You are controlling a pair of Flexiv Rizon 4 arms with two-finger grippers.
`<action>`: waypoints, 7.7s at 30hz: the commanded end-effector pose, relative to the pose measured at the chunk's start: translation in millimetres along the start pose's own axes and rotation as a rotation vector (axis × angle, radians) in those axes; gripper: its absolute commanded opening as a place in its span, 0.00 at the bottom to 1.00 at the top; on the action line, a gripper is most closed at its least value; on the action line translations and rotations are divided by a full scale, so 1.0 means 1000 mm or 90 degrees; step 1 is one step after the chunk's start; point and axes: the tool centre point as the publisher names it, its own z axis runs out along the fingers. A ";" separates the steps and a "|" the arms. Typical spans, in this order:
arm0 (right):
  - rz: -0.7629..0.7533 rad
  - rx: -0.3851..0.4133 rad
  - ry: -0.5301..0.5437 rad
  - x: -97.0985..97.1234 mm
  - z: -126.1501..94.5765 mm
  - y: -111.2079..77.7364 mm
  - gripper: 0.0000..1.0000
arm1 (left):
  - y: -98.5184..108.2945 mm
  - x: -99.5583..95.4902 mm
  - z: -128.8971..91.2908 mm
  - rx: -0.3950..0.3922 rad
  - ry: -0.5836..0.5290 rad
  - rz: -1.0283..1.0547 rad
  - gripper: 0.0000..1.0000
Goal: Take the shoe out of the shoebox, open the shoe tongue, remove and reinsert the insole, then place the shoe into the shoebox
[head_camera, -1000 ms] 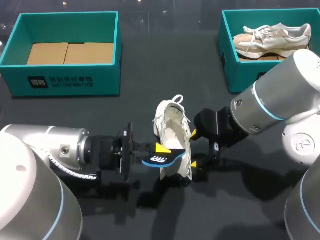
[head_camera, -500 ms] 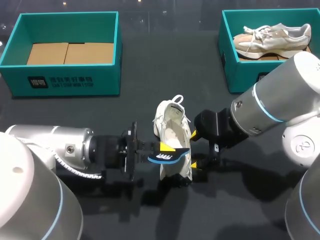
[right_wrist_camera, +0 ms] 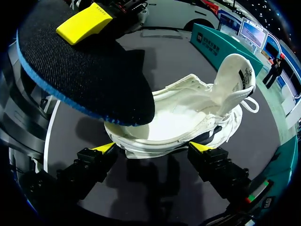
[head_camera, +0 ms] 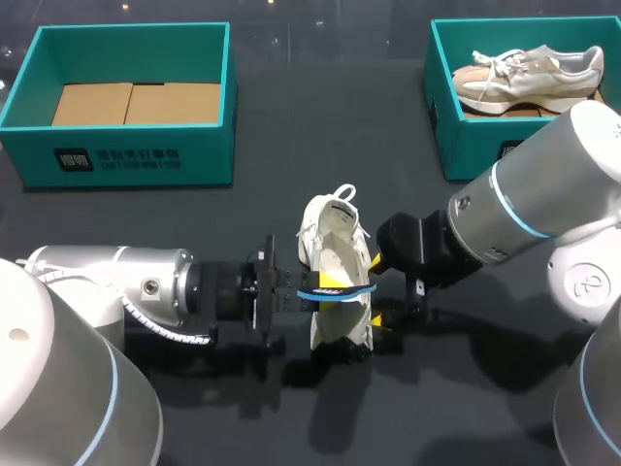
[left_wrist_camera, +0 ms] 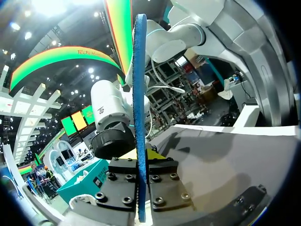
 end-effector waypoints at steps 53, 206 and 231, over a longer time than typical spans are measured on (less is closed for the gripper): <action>0.000 0.000 -0.001 0.001 0.001 0.000 1.00 | 0.078 -0.007 0.003 -0.044 -0.022 -0.060 0.00; 0.000 0.000 -0.001 0.001 0.001 0.000 1.00 | 0.098 -0.017 -0.014 -0.206 -0.051 0.088 0.35; 0.000 0.000 -0.001 0.001 0.001 0.000 1.00 | 0.110 -0.010 -0.008 -0.220 -0.018 0.120 0.00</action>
